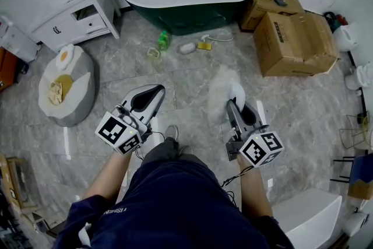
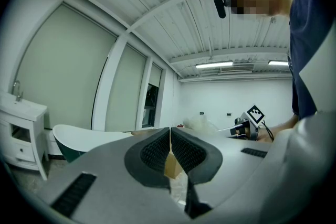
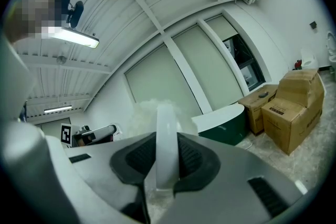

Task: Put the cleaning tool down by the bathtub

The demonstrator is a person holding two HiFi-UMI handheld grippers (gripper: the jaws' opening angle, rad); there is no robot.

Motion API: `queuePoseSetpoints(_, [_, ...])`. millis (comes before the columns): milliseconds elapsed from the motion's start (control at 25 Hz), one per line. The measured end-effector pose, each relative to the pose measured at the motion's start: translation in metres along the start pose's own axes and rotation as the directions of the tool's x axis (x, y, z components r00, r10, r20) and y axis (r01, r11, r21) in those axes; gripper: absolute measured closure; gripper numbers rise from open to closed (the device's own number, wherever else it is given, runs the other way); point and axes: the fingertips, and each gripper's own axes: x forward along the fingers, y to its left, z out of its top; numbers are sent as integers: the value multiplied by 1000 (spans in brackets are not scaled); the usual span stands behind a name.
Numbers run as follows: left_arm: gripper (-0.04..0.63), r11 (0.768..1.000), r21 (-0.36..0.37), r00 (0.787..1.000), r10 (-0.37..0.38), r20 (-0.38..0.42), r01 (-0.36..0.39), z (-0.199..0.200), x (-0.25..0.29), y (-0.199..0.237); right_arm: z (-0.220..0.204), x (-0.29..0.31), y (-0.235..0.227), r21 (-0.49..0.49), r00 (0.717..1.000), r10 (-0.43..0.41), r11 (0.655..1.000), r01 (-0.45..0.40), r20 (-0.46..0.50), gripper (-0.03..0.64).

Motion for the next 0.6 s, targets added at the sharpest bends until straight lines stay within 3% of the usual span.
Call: queuePoseSetpoints(600, [561, 1000, -12, 1000, -16, 17, 16, 0, 45, 38, 18, 39, -33, -9, 1000, -23, 1000, 23, -4, 523])
